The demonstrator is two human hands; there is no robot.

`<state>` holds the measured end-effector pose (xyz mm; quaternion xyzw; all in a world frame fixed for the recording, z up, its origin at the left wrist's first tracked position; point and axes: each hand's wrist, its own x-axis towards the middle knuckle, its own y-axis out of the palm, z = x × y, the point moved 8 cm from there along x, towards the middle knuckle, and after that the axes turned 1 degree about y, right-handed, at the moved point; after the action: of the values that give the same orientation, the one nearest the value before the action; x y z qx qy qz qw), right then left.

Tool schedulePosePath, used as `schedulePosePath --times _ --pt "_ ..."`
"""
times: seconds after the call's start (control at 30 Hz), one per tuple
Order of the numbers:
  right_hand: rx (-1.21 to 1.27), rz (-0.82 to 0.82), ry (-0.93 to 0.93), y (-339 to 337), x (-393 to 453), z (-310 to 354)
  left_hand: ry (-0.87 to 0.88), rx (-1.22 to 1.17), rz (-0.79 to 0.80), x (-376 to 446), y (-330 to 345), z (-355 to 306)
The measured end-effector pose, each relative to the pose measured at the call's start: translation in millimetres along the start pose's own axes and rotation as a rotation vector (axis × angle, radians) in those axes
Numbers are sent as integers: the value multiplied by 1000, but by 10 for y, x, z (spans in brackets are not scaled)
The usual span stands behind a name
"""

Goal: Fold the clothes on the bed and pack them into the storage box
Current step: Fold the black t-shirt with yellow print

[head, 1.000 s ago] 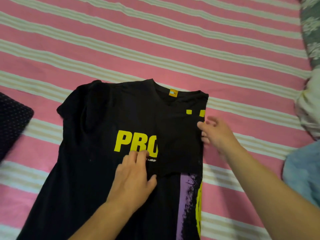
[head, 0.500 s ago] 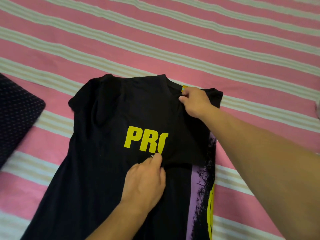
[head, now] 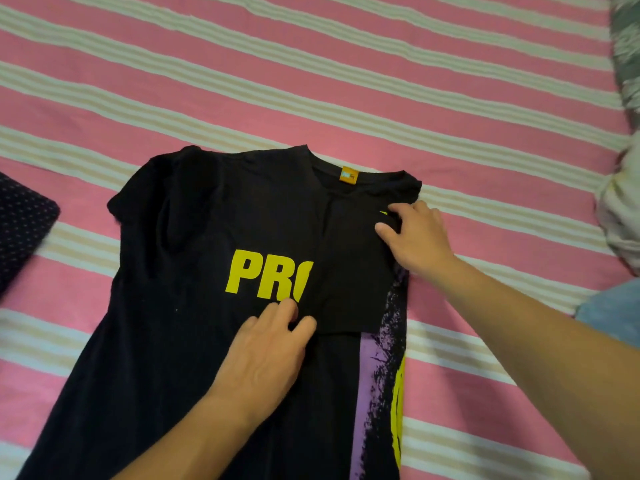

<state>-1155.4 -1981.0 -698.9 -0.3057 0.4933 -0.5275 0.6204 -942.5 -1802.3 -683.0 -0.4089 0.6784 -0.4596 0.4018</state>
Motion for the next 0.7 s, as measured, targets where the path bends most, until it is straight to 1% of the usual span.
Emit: schedulePosePath --times 0.13,0.2,0.27,0.33,0.43,0.47,0.53,0.6,0.63,0.67,0.7 --pt "154 74 108 -89 172 41 -84 -86 -60 47 -128 46" --pt "231 31 136 -158 178 44 -66 -101 -73 48 -152 -2" --pt "267 -16 153 -197 154 23 -62 -127 -42 26 -87 -57" --pt "289 -19 174 -157 90 -10 -101 -168 -31 -15 -32 -59" --pt "422 -53 283 -92 -52 -87 -162 -258 -47 -59 -15 -14" --pt "424 -55 305 -63 -95 -114 -185 -303 -49 -70 -12 8" --pt "396 5 375 46 -210 -169 -226 -398 -43 -98 9 63" --pt "432 89 436 160 -347 -187 -258 -488 -39 -117 23 100" --pt "436 106 419 197 -393 -163 -288 -530 -37 -124 22 125" --pt "426 84 375 188 -433 -119 -328 -569 -31 -136 21 150" --pt "414 19 325 141 -482 -77 -360 -599 -30 -147 19 167"
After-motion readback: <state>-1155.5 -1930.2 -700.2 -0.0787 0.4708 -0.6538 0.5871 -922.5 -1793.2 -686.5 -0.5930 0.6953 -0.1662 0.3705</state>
